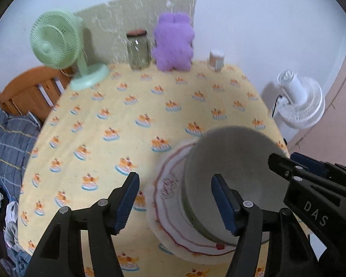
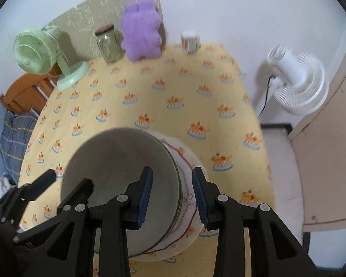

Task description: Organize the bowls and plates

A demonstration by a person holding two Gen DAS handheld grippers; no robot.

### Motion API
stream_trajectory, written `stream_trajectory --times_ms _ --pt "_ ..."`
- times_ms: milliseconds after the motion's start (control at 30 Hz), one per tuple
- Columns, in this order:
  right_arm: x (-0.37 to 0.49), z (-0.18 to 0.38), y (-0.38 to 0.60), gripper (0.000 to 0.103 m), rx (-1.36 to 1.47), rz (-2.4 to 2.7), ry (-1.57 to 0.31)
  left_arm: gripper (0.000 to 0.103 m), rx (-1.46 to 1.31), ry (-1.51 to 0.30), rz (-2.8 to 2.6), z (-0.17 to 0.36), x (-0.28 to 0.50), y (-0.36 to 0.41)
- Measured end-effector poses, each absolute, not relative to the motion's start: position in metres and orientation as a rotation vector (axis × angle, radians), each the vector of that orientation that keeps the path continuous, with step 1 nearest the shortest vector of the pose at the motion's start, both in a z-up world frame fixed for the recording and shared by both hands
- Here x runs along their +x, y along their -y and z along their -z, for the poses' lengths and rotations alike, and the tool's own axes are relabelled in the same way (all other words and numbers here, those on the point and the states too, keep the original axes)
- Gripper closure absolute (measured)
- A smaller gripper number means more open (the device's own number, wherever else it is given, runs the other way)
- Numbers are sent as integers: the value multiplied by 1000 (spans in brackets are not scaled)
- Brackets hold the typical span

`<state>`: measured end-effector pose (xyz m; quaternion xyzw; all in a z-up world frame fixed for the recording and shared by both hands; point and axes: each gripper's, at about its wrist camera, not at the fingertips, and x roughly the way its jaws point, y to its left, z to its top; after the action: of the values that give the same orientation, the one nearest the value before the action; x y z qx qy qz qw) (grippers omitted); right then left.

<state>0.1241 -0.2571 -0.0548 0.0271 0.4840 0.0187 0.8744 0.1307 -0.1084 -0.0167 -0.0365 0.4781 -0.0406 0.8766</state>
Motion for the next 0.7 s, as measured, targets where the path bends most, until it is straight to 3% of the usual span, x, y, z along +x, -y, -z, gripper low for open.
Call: stream_trajectory --times_ms 267,400,700 --pt "91 18 228 54 51 11 -861 23 -91 -814 19 -14 98 58" --pt "66 8 202 39 41 58 -786 15 -95 -744 -22 -18 75 25" --pt "13 25 152 31 113 60 -696 5 -38 -630 15 -5 17 -35"
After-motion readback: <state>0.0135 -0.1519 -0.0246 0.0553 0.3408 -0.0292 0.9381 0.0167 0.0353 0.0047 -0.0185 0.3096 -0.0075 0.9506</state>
